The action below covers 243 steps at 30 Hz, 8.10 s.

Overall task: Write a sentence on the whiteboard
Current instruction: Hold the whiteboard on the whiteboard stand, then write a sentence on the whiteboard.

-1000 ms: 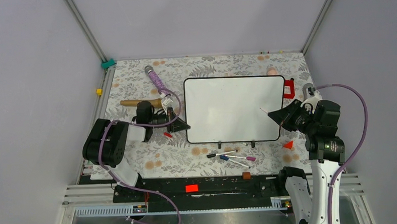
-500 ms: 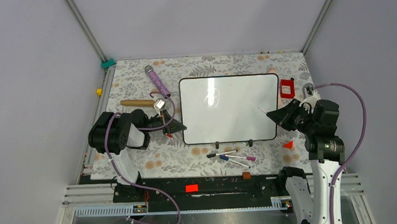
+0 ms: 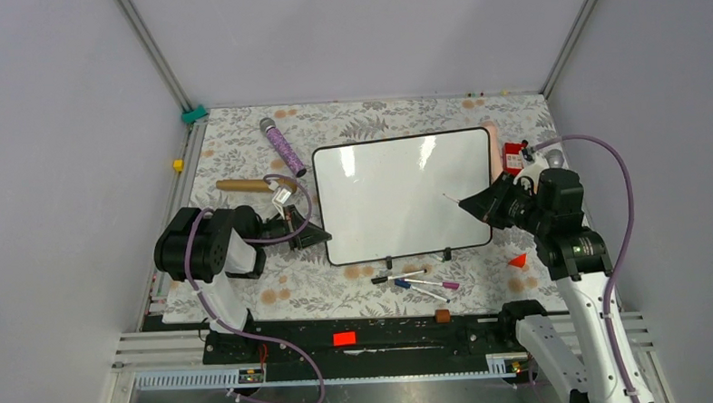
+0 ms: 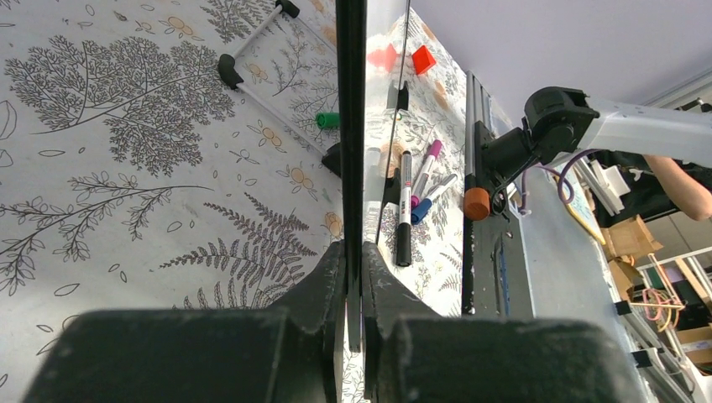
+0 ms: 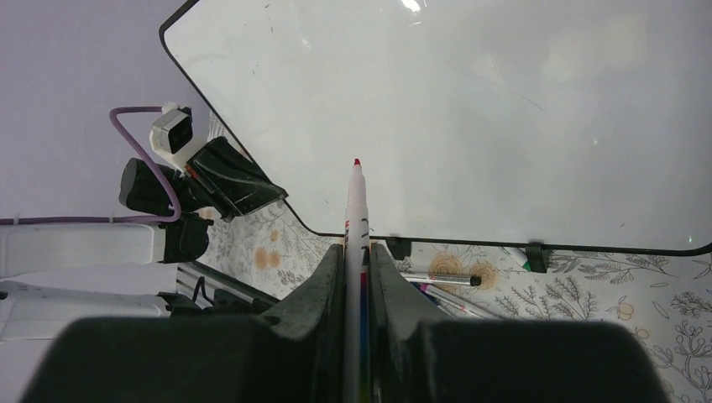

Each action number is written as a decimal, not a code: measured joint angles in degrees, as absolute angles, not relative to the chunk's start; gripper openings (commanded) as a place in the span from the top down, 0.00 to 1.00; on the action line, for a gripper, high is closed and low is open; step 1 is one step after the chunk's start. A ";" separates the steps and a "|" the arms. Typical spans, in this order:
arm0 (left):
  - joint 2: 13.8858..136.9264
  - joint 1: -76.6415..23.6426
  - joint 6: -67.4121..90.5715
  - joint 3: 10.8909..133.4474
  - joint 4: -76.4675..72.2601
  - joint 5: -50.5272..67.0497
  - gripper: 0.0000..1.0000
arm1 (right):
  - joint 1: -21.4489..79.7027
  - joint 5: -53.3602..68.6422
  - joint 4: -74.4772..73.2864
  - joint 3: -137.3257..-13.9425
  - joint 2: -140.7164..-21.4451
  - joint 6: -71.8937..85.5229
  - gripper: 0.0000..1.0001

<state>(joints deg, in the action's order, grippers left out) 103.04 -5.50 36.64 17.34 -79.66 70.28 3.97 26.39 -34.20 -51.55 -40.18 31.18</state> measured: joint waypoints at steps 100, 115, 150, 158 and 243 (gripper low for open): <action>104.01 -6.07 35.57 17.63 -80.58 70.83 1.00 | 62.78 -41.21 -22.70 -96.68 -100.60 20.88 1.00; 104.01 -6.07 35.40 17.63 -80.58 70.83 1.00 | 62.08 -41.32 -23.51 -98.43 -102.56 20.86 1.00; 104.01 -6.07 35.66 17.63 -79.42 70.59 1.00 | 61.67 -37.89 -25.02 -93.08 -101.32 28.14 1.00; 104.01 -6.13 35.59 17.63 -79.94 70.81 1.00 | 61.65 -36.34 -25.47 -92.97 -100.36 28.36 1.00; 104.01 -6.17 34.98 17.63 -80.49 70.96 1.00 | 59.88 -33.17 -27.49 -96.60 -99.13 24.32 1.00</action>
